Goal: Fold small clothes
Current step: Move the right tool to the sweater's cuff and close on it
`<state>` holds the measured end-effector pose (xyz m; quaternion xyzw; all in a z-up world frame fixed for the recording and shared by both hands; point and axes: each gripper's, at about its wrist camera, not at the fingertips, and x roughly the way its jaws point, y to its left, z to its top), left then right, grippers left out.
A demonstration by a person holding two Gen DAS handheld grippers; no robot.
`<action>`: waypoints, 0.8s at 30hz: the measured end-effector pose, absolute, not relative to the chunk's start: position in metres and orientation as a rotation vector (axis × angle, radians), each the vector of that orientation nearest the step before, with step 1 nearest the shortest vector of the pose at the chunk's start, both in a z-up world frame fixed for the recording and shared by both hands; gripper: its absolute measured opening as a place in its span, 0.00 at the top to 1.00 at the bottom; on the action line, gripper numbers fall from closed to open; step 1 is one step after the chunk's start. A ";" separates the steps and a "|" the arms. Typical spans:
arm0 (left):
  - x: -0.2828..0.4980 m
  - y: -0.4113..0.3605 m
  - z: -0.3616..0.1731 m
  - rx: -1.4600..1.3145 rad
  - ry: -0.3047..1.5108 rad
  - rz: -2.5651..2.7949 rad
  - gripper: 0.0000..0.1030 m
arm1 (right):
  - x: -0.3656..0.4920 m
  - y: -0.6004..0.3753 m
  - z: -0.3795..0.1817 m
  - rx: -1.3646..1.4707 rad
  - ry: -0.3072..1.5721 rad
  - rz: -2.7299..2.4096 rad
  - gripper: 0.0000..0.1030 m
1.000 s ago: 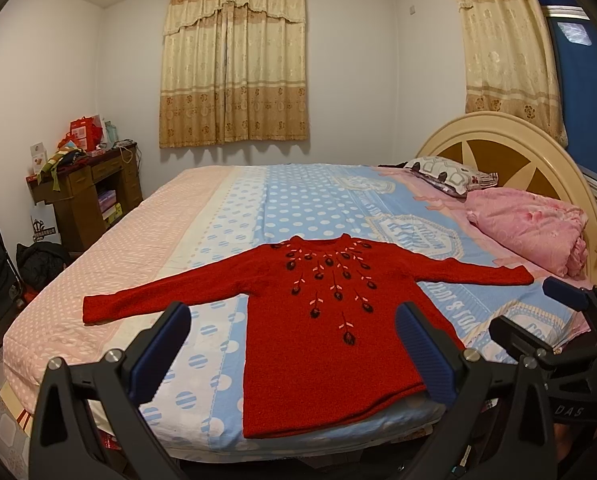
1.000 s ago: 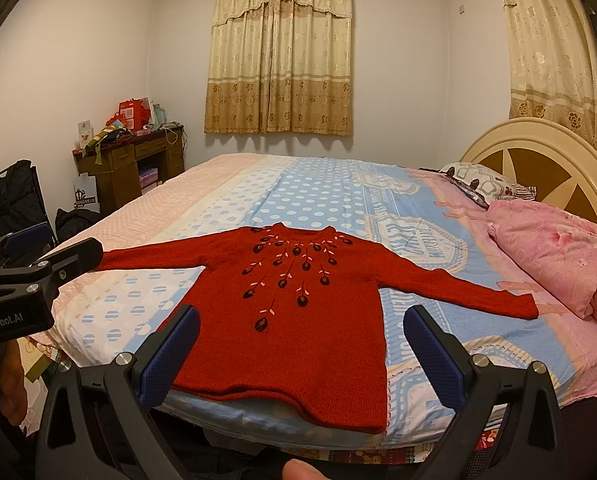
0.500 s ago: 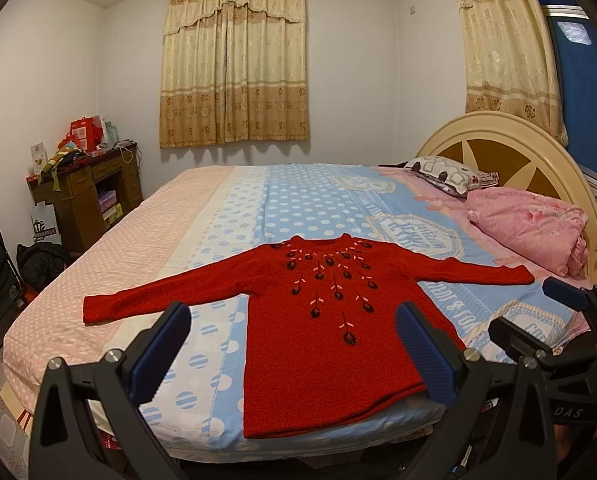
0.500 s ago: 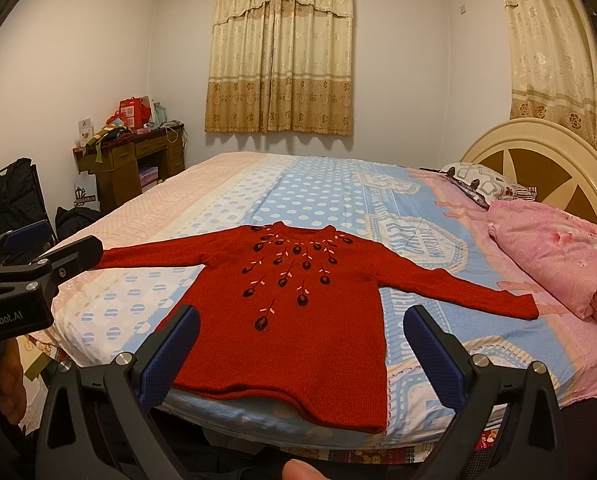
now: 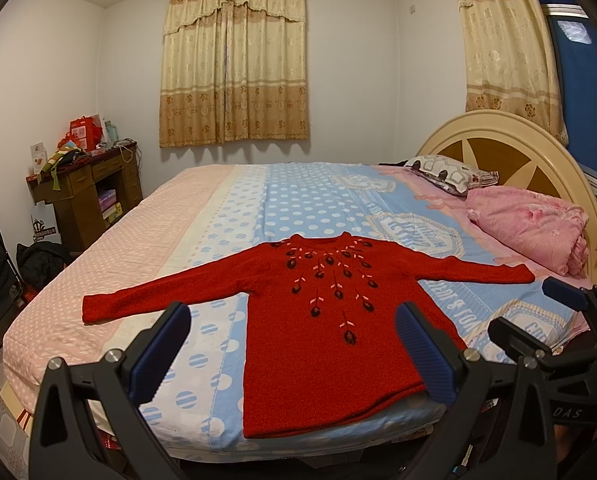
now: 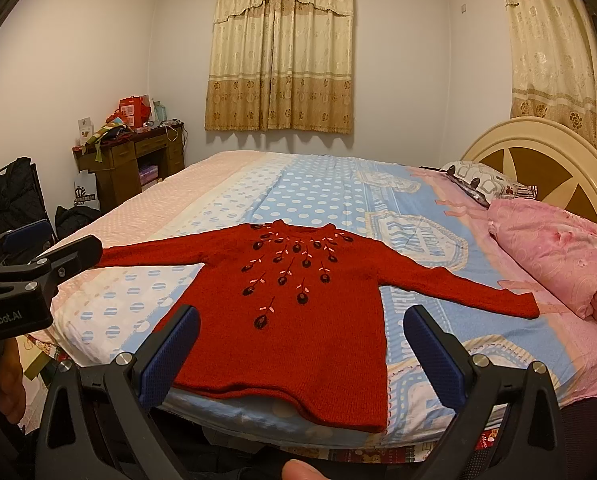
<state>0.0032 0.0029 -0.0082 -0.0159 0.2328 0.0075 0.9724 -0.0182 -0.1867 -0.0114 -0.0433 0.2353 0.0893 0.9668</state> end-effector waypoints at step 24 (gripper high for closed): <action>0.081 0.006 -0.076 -0.006 0.640 -0.071 0.00 | 0.078 -0.238 -0.094 0.020 0.690 0.197 0.01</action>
